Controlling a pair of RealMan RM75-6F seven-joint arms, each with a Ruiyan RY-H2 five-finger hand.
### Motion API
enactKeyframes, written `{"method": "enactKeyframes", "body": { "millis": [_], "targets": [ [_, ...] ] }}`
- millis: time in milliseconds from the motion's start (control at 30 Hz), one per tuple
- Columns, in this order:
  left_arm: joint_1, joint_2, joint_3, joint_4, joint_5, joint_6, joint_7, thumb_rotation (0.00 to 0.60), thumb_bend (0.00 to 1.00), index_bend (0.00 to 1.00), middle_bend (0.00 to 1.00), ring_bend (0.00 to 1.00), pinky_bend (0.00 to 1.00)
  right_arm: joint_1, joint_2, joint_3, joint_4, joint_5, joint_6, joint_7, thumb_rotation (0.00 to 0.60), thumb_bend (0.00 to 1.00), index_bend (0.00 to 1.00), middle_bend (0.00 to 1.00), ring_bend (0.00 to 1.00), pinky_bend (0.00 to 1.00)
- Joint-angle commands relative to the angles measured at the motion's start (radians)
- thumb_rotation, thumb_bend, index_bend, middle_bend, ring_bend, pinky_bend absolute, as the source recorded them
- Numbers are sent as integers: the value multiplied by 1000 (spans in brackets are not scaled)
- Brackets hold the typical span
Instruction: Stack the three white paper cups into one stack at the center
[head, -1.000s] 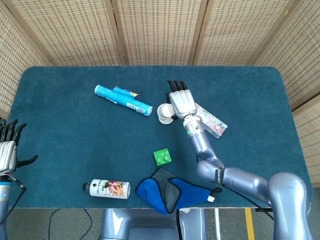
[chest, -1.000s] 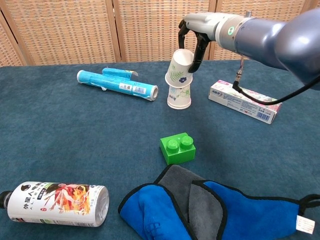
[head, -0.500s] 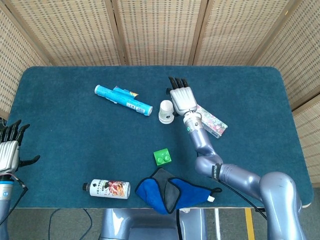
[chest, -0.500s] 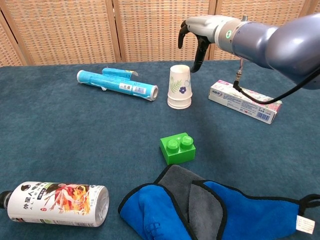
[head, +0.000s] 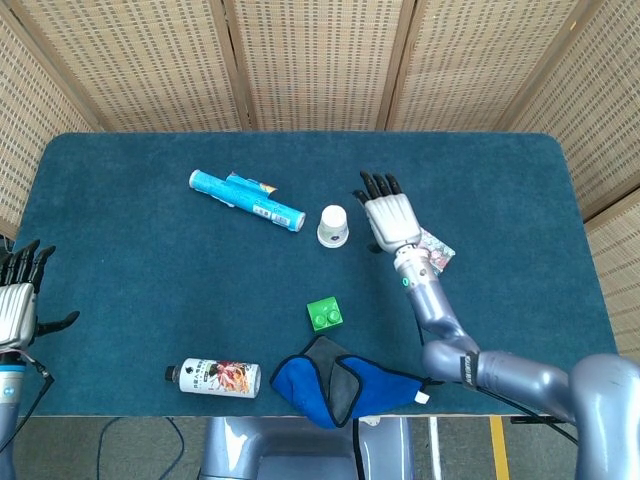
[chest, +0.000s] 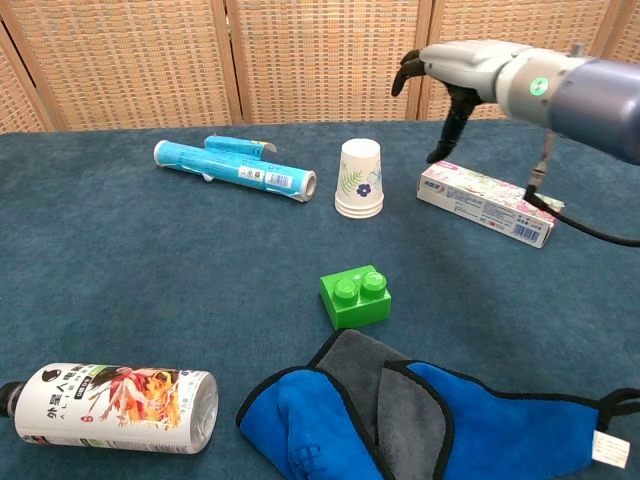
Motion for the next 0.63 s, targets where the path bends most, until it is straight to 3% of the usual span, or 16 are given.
{"method": "enactKeyframes", "body": {
  "millis": [33, 167, 333, 633],
  "targets": [
    [1, 0, 4, -1, 1, -3, 6, 600, 161, 9, 0, 0, 0, -137, 122, -101, -169, -109, 107, 45, 600, 123, 96, 0, 0, 13],
    [4, 5, 9, -11, 8, 2, 14, 600, 160, 0, 0, 0, 0, -239, 178, -170, -238, -203, 194, 108, 600, 118, 11, 0, 0, 0],
    [21, 9, 14, -34, 37, 50, 23, 600, 161, 0, 0, 0, 0, -404, 226, -272, -245, -357, 367, 222, 600, 115, 0, 0, 0, 0],
    [55, 10, 37, -59, 81, 117, 47, 600, 160, 0, 0, 0, 0, -592, 265, -357, -192, -509, 538, 399, 600, 114, 0, 0, 0, 0]
  ]
}}
